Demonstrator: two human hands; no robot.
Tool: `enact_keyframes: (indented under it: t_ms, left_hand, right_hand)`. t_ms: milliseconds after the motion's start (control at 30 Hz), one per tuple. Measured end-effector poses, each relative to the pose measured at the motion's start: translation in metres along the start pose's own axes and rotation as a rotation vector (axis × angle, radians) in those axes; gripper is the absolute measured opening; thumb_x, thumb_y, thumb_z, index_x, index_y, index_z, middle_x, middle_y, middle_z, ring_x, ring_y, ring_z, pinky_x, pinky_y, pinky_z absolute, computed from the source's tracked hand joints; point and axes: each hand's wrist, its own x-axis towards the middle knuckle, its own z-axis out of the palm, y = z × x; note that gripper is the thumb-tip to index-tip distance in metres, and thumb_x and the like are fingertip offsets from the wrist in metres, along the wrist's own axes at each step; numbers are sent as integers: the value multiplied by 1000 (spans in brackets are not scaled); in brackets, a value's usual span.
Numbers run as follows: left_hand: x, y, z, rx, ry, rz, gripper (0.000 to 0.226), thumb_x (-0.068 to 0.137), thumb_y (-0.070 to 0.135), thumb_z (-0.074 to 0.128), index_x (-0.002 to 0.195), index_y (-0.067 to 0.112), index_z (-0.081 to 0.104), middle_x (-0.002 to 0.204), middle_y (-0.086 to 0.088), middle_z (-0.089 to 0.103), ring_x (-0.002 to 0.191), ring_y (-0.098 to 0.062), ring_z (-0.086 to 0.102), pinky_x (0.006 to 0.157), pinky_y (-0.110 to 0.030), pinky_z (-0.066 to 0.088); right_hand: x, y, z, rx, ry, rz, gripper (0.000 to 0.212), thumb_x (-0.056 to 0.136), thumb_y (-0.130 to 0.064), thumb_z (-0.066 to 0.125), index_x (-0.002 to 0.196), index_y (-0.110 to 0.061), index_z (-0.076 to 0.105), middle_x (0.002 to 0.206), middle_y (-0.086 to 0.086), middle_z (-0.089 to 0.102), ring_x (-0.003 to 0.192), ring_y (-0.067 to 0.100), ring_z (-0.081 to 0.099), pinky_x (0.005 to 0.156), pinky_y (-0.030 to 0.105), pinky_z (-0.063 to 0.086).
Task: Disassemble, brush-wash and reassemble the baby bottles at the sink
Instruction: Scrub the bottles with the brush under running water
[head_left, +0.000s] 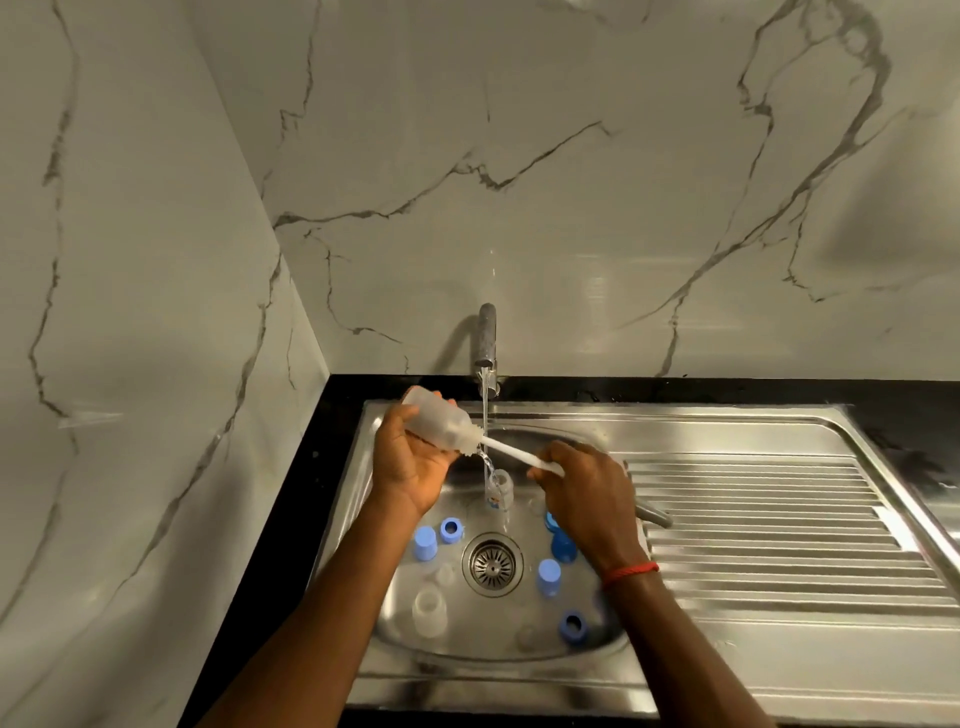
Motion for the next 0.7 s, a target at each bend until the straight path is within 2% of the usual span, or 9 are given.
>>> enact_keyframes:
  t_ms: [100,200,267,333,400,467,533,600,700]
  left_hand:
    - [2,2,7,108,120,83,27,87,19,69,113,14,62,118,-18,64,106,-39,67,72,-54,59]
    - [0,2,10,165,197,86,35,84,24,77,114,16,61,125,-18,63,112,-41,65,69,-50,59]
    - [-1,4,12,166,212,78,42,83,26,79,118,12,60,125,-19,64,109,-41,66,70,-52,59]
    - [-1,7,14,158,228,82,48,83,28,80,121,7,60,125,-21,65,108,-41,67,70,-54,60]
    - [-1,13,16,158,247,84,50,85,31,78,124,6,59,124,-20,65,109,-39,67,66,-53,61]
    - [-1,16,14,152,266,76,54,85,33,77,128,8,57,125,-18,64,110,-36,66,67,-54,61]
    - [-2,17,8,138,290,66,54,85,35,77,128,10,56,124,-17,63,107,-35,67,67,-54,61]
    - [-3,15,2,131,302,58,51,86,34,76,127,11,56,123,-17,62,105,-35,66,61,-49,61]
    - [-6,11,3,112,265,68,47,87,32,75,124,9,58,121,-18,64,101,-36,70,61,-47,61]
  right_hand:
    - [-4,-8,0,-69,148,-39,16,85,-30,76,92,-20,67,77,-1,63,65,12,52,55,26,45]
    - [-5,-8,-3,-83,261,-112,20,81,-27,80,95,-17,69,79,2,66,68,18,59,56,28,46]
    - [-4,-5,-2,1,260,-119,20,85,-30,76,98,-17,70,82,0,67,70,16,60,59,27,47]
    - [-6,-2,1,187,152,-107,21,92,-40,65,97,-20,71,80,-7,66,69,6,59,61,24,50]
    - [-7,6,1,450,-58,-85,35,93,-52,55,97,-22,73,72,-9,65,63,9,60,59,25,53]
    - [-2,15,-5,556,-233,-96,44,89,-59,50,96,-23,75,67,-6,65,61,12,61,59,25,53]
    - [8,23,-11,410,-324,-150,51,89,-62,47,93,-20,76,65,-4,64,58,13,60,59,25,53]
    - [14,22,-13,168,-337,-170,45,96,-56,46,95,-21,74,67,-4,64,58,11,59,63,28,55]
    - [6,3,-6,-80,-106,-187,30,100,-41,46,99,-20,68,75,-2,62,60,11,54,58,28,51]
